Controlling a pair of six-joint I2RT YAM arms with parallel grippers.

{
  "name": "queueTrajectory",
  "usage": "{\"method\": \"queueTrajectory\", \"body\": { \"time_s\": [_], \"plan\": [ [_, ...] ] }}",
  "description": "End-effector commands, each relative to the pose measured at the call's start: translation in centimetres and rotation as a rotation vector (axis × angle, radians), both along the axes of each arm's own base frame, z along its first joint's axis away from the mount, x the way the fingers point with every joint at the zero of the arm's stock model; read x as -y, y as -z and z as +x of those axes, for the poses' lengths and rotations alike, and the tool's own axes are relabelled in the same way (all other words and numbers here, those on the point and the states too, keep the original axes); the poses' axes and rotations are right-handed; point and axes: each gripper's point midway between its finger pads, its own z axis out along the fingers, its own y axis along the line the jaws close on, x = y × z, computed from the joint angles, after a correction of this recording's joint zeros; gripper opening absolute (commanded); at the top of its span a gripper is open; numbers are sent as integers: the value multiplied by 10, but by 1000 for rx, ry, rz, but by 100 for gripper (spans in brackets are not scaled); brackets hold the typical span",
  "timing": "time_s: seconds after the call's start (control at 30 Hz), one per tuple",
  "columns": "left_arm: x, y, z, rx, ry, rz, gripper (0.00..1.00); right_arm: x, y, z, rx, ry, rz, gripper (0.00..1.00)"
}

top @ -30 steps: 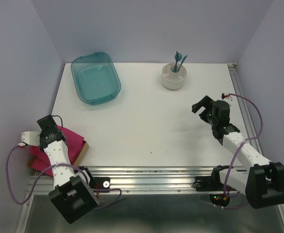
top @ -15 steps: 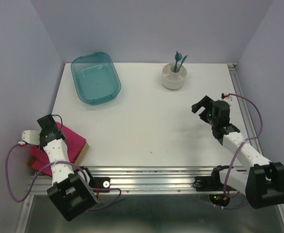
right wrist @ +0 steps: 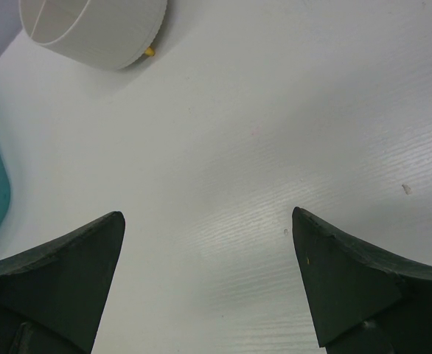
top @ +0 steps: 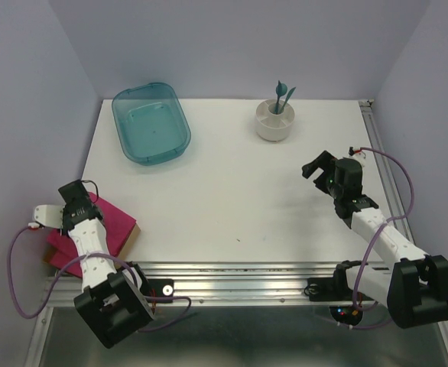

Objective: Place the utensils on the paper napkin and roll it up

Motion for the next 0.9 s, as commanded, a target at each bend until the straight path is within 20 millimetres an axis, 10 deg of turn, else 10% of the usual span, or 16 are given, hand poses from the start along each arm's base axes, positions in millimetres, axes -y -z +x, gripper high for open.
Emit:
{"method": "queueTrajectory", "body": {
  "time_s": [0.0, 0.2, 0.33, 0.87],
  "plan": [
    [-10, -6, 4, -14, -5, 35, 36, -3, -24, 12, 73, -8, 17, 100],
    [-12, 1, 8, -28, 6, 36, 31, -4, -22, 12, 71, -11, 19, 100],
    [-14, 6, 7, -37, 5, 40, 0, -5, -23, 12, 72, -15, 20, 100],
    [-1, -32, 19, 102, 61, 58, 0, -6, -20, 13, 64, -21, 21, 100]
  ]
}}
